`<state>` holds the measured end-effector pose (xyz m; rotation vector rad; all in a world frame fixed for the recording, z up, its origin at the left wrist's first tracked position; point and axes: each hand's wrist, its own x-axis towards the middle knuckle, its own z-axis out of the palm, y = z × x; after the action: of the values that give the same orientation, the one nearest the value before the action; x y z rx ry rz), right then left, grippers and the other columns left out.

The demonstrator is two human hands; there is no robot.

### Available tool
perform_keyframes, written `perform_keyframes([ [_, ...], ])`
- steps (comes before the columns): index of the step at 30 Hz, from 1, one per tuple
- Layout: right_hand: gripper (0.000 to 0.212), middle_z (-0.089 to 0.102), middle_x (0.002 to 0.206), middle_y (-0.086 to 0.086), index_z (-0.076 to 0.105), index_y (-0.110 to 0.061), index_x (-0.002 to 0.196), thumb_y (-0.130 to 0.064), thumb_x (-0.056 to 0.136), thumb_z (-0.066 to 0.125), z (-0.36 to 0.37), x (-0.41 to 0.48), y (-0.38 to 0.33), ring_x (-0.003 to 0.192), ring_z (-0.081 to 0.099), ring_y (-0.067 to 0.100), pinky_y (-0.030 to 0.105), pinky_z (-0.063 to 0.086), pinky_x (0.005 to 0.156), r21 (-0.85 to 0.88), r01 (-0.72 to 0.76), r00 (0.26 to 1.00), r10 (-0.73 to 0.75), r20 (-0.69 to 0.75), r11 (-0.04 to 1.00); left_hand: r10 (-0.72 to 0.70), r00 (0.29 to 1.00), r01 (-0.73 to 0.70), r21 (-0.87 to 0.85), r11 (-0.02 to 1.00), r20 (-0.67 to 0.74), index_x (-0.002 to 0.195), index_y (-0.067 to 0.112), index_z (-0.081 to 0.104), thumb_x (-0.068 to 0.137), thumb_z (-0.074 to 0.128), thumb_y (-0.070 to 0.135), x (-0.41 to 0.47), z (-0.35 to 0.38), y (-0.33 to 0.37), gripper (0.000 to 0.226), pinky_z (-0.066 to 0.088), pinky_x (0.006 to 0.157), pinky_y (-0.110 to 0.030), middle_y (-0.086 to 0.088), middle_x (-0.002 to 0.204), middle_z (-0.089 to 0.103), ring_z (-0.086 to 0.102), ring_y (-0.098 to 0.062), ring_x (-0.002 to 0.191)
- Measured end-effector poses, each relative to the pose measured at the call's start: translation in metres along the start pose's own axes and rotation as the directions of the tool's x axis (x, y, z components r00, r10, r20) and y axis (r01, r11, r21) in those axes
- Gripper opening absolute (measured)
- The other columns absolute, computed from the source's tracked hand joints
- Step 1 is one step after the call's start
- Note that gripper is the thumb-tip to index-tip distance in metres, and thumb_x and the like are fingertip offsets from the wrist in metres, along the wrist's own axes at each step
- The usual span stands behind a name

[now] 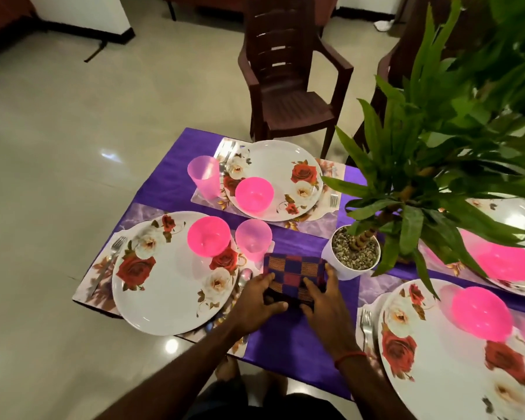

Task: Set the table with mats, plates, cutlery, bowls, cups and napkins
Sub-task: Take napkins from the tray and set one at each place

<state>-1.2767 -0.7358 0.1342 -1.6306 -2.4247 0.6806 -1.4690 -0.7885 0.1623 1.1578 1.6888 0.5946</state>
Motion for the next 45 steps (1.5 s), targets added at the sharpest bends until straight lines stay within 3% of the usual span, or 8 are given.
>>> perform_keyframes([
  [4,0.079,0.03,0.157,0.022,0.058,-0.017,0.137,-0.031,0.065,0.087,-0.006,-0.006,-0.005,0.122,0.051,0.041,0.047,0.054,0.088,-0.204,-0.028,1.0,0.026,-0.01,0.979,0.0,1.0,-0.001,0.045,0.999,0.002,0.155,0.012,0.036,0.09,0.077,0.025,0.002,0.002,-0.002,0.078,0.039,0.1,-0.004,0.004,0.153,0.025,0.044,-0.017,0.136],
  [6,0.082,0.034,0.157,0.017,0.052,-0.016,0.143,-0.036,0.069,0.083,-0.003,-0.006,-0.004,0.132,0.044,0.039,0.048,0.051,0.093,-0.23,0.021,0.999,-0.029,-0.029,0.973,0.028,1.0,-0.029,0.104,0.994,0.011,0.157,0.017,0.034,0.092,0.074,0.032,0.003,0.002,-0.004,0.078,0.029,0.114,-0.016,0.001,0.164,0.011,0.027,-0.02,0.149],
  [12,0.066,0.036,0.158,0.015,0.043,-0.015,0.15,-0.044,0.091,0.051,0.024,0.006,0.0,0.147,0.031,0.034,0.048,0.027,0.117,-0.302,0.239,0.971,-0.234,0.052,0.923,0.082,0.993,-0.103,0.276,0.956,0.086,0.162,0.018,0.015,0.094,0.069,0.04,0.003,0.003,-0.008,0.089,0.017,0.114,-0.016,0.003,0.168,-0.021,0.002,-0.015,0.155],
  [22,0.056,0.034,0.158,0.02,0.04,-0.017,0.152,-0.027,0.097,0.031,0.035,0.011,-0.006,0.149,0.026,0.039,0.053,0.02,0.119,-0.301,0.169,0.984,-0.144,0.106,0.938,0.04,0.991,-0.095,0.44,0.893,0.131,0.162,0.013,0.014,0.097,0.065,0.04,0.01,0.0,-0.012,0.087,0.013,0.121,-0.026,0.001,0.171,-0.003,0.009,-0.019,0.156],
  [27,0.05,0.049,0.148,0.017,0.054,-0.02,0.141,-0.033,0.096,0.035,0.022,0.01,-0.012,0.138,0.044,0.037,0.052,0.04,0.108,-0.263,0.152,0.988,-0.137,0.075,0.953,0.039,0.994,-0.079,0.433,0.898,0.101,0.161,0.018,0.022,0.095,0.065,0.043,0.006,-0.002,-0.011,0.082,0.016,0.124,-0.035,0.002,0.17,0.008,0.013,-0.019,0.156],
  [32,0.04,0.066,0.125,0.007,0.066,-0.018,0.124,-0.035,0.097,0.043,-0.002,0.005,-0.029,0.118,0.058,0.028,0.045,0.043,0.097,-0.215,0.295,0.941,-0.322,-0.103,0.931,0.195,0.981,-0.178,0.473,0.863,0.012,0.15,0.021,0.043,0.096,0.066,0.032,-0.016,-0.02,-0.008,0.06,0.04,0.111,-0.032,0.001,0.156,0.042,0.041,-0.018,0.139],
  [38,0.033,0.063,0.118,0.0,0.066,-0.022,0.119,-0.035,0.094,0.049,-0.003,0.007,-0.06,0.11,0.057,0.023,0.041,0.04,0.095,-0.162,0.447,0.883,-0.463,-0.079,0.88,0.305,0.942,-0.186,0.544,0.818,-0.136,0.149,0.022,0.046,0.099,0.061,0.041,-0.045,-0.042,-0.013,0.056,0.033,0.115,-0.034,0.0,0.152,0.05,0.043,-0.019,0.139],
  [45,0.036,0.067,0.118,0.004,0.065,-0.02,0.12,-0.032,0.09,0.051,-0.01,0.012,-0.107,0.111,0.061,0.024,0.042,0.052,0.092,-0.138,0.578,0.807,-0.588,-0.047,0.804,0.261,0.912,-0.121,0.399,0.909,-0.316,0.141,0.024,0.054,0.097,0.055,0.056,-0.08,-0.062,-0.02,0.055,0.037,0.107,-0.03,0.004,0.14,0.06,0.051,-0.014,0.129],
])
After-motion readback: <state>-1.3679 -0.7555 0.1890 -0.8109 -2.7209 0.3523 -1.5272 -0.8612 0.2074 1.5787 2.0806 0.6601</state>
